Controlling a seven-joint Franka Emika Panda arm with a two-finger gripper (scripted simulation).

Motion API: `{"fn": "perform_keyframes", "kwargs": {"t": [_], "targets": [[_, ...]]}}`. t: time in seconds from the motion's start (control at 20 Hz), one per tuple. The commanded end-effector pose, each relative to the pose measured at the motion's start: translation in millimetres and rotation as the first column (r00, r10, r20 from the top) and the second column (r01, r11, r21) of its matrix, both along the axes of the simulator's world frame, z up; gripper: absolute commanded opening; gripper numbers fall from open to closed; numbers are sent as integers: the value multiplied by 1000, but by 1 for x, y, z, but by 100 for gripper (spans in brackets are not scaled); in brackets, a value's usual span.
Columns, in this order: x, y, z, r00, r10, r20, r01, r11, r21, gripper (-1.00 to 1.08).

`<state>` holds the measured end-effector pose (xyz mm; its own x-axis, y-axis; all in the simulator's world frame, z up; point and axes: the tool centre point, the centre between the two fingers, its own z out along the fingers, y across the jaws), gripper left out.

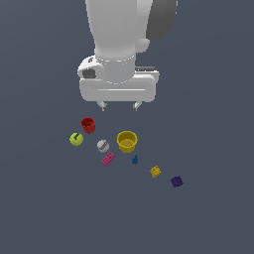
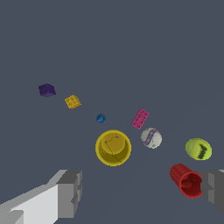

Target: Pick up a designated object from a clutter of objects.

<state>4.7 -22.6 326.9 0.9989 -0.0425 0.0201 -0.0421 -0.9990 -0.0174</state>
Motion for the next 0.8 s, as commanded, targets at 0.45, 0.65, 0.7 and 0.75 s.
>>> {"fn": "perform_keyframes", "kwargs": {"t": [0.45, 0.65, 0.7, 0.75], "targets": [[2, 0, 9, 999, 38, 28, -38, 999, -1, 100], [2, 0, 10, 999, 42, 32, -42, 999, -1, 100], [2, 0, 10, 999, 41, 31, -41, 999, -1, 100], [3, 0, 9, 999, 41, 30, -41, 999, -1, 100]]}}
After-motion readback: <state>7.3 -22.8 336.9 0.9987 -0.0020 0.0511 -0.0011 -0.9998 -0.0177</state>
